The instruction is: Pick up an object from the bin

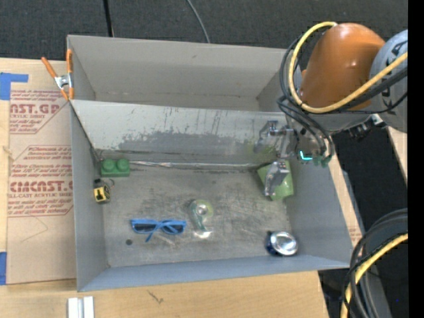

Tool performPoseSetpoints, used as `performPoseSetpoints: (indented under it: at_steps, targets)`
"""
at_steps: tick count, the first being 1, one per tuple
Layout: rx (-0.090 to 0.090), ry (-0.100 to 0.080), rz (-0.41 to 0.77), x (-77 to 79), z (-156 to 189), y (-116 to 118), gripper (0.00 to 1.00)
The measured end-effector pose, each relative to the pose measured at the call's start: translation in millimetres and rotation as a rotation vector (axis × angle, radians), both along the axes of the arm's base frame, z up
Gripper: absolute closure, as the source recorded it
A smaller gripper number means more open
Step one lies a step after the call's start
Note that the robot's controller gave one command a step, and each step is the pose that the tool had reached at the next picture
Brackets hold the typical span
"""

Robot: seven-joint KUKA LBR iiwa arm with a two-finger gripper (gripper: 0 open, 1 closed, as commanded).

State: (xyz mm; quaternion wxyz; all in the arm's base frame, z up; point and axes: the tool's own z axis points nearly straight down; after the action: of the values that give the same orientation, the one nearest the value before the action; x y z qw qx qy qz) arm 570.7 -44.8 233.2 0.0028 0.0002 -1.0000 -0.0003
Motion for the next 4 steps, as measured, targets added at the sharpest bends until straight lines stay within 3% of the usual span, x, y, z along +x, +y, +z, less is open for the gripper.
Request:
performPoseSetpoints:
  at_steps: [1,2,3,4]
  targets:
    - [-0.001,-0.016,0.143,-30.0,-160.1,52.4,0.00]
    - [0.001,-0.016,0.207,-29.4,-159.6,124.4,0.00]
    - [0.002,-0.019,0.264,-68.3,-159.9,164.2,0.00]
    - [0.004,-0.020,0.262,-66.7,-158.0,164.3,1.00]
